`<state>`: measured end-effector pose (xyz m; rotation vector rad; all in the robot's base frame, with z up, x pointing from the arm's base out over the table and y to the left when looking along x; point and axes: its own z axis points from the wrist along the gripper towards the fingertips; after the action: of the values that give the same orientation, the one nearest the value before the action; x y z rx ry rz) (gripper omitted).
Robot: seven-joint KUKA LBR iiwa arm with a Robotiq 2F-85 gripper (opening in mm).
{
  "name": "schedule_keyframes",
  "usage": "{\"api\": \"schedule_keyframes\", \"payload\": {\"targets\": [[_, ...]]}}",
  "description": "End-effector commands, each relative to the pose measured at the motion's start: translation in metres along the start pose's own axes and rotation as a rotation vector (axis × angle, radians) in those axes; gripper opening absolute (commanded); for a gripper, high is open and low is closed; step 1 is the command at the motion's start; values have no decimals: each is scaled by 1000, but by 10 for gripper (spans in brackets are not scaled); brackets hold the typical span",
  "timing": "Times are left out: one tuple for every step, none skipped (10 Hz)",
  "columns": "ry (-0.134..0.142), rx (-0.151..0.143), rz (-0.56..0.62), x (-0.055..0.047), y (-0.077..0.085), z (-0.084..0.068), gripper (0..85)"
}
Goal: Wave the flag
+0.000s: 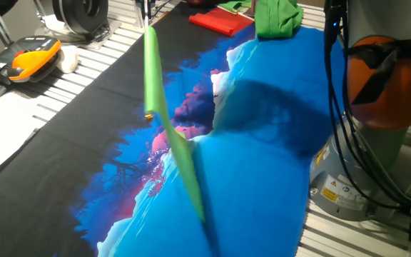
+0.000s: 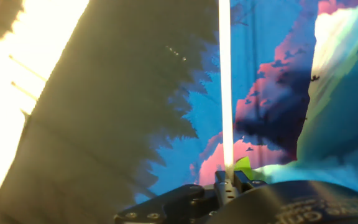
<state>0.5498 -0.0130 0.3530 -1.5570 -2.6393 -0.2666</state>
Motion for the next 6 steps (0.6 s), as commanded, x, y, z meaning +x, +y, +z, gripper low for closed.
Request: {"api": "schedule_keyframes", "payload": {"targets": [[-11,-13,130,1,0,0,0],[7,21,-7,3,0,0,0],[26,58,-136,3,0,0,0],[38,100,-248,2,0,0,0],[41,126,-310,3,1,0,0],[44,137,-351,3,1,0,0]]}}
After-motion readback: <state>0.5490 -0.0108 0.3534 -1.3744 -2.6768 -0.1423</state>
